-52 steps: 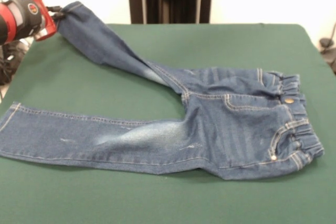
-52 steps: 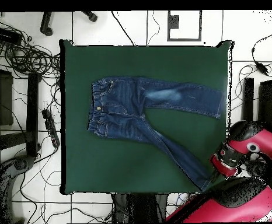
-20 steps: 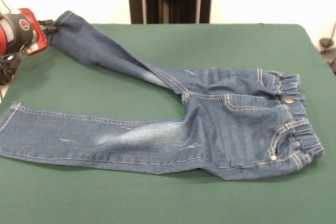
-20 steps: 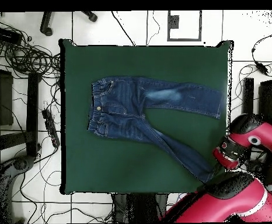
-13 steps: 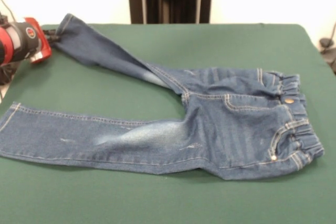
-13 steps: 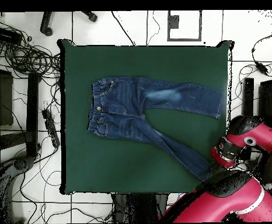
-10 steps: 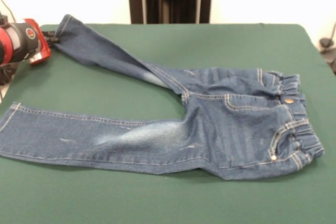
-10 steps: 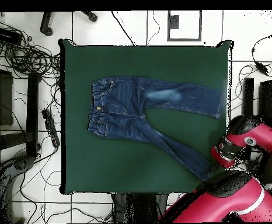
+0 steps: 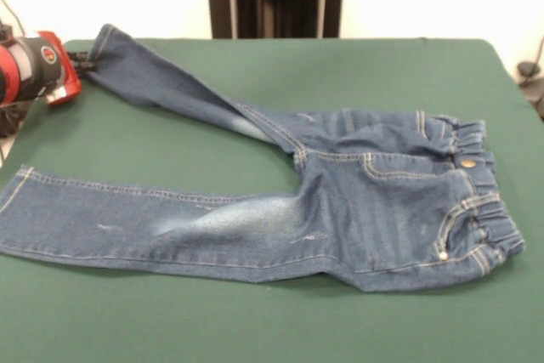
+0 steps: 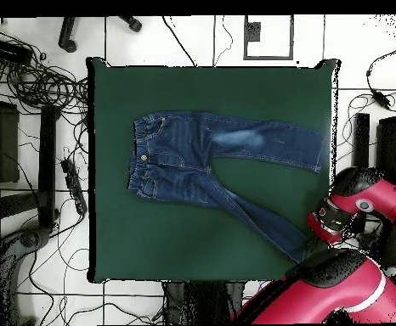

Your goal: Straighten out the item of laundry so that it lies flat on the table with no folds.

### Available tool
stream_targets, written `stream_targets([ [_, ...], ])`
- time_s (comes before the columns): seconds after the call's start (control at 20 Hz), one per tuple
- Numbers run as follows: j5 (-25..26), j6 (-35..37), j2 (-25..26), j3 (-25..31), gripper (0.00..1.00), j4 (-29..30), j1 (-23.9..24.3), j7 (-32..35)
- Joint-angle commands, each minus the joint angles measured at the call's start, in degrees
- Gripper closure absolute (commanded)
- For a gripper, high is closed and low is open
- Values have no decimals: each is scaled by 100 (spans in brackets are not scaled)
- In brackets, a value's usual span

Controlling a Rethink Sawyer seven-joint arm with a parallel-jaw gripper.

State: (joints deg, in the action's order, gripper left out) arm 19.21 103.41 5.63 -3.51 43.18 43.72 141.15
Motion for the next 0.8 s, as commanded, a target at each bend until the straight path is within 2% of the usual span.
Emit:
stream_targets([
  [0.05, 214, -2544, 553, 987, 100, 148, -214, -1335],
  [0.25, 274, -2687, 580, 1033, 100, 164, -236, -1505],
  [0.45, 325, -2390, 502, 985, 100, 195, -372, -1556],
  [0.8, 387, -2359, 420, 1002, 100, 229, -463, -1618],
])
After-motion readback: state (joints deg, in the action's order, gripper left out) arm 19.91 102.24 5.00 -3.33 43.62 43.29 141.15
